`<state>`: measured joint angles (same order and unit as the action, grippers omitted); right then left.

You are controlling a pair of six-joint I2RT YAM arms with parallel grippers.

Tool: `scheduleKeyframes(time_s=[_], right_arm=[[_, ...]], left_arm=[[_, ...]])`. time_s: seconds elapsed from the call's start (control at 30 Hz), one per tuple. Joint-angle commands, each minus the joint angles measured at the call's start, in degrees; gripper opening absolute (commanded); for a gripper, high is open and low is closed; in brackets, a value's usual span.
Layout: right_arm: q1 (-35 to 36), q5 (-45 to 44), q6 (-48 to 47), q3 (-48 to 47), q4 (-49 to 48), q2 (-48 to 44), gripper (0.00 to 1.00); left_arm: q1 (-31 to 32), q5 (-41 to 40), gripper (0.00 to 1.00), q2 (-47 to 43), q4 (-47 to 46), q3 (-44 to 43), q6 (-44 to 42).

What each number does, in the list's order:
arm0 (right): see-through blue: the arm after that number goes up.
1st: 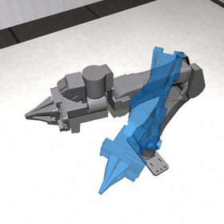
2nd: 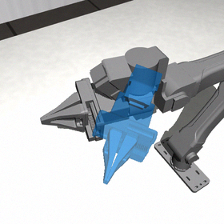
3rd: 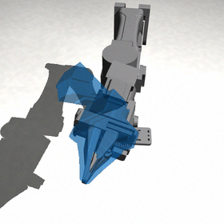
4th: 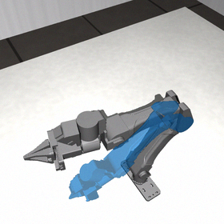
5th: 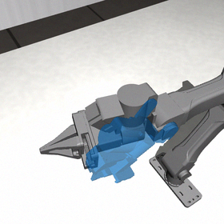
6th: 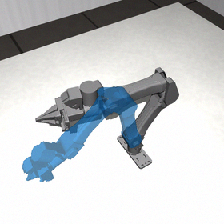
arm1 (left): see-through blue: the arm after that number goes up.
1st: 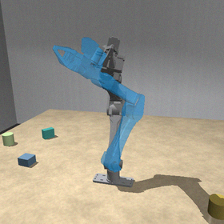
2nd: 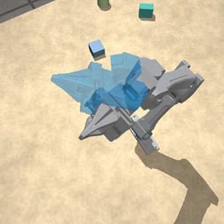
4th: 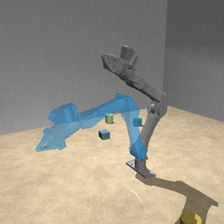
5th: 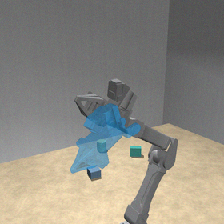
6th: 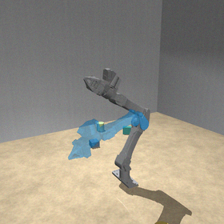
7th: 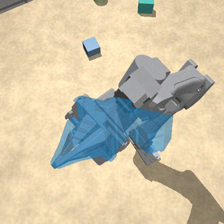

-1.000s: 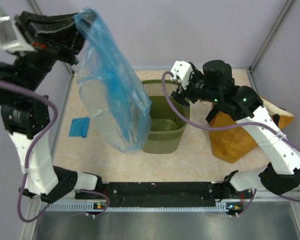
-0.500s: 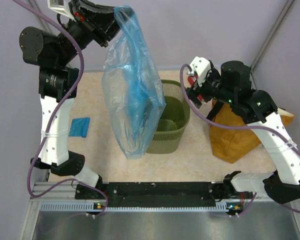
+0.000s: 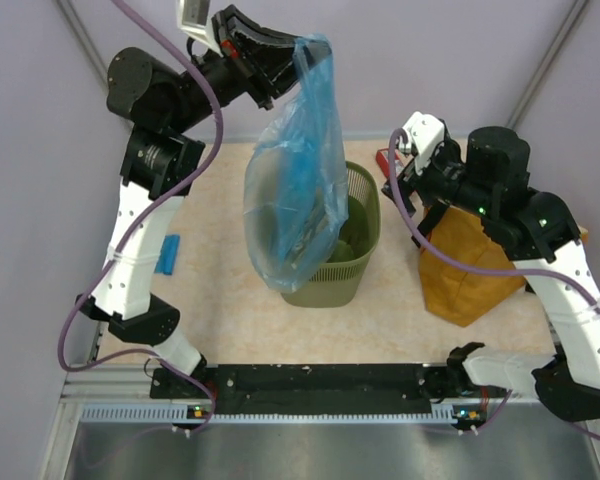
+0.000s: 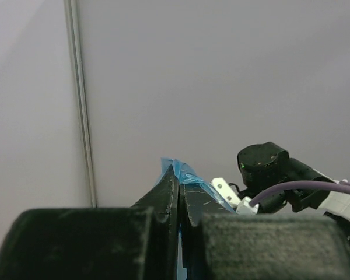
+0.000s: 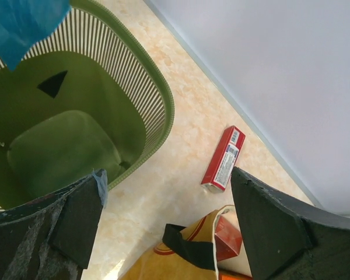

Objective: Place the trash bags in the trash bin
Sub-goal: Place the trash bag in the trash bin.

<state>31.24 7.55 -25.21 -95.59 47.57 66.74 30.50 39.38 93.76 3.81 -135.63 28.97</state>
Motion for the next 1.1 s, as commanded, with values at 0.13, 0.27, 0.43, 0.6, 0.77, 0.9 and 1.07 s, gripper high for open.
scheduleKeyframes(time_s=[0.13,0.27,0.43,0.6,0.77,0.9,1.07], right_arm=[[-0.83,1.76,2.44,-3.72,-0.20,-3.63,0.87],[-0.83,8.34,5.17,-7.85,1.64,-3.98,0.87],[-0.83,15.20,8.33,-11.63,2.35,-4.60,0.86],[-0.83,22.75,12.37,-15.23,2.61,-4.08,0.86],[0.22,25.32,13.87,-15.33,1.56,-1.44,0.83],[3.20,23.04,13.17,-16.03,1.47,0.67,0.83],[6.81,16.98,10.54,-16.73,1.38,4.27,0.83]], left_arm=[[1.05,-2.63,0.00,-0.33,3.30,0.62,-5.50],[1.05,-4.13,0.00,-0.59,6.02,3.70,-8.92],[1.31,-6.67,0.00,-0.68,10.33,6.25,-13.84],[2.63,-11.94,0.00,-1.47,15.43,7.14,-20.61],[5.35,-17.75,0.00,-2.70,19.21,7.93,-25.71],[7.55,-21.79,0.00,-3.67,21.23,8.46,-28.53],[8.61,-23.38,0.00,-4.19,22.46,8.46,-30.29]])
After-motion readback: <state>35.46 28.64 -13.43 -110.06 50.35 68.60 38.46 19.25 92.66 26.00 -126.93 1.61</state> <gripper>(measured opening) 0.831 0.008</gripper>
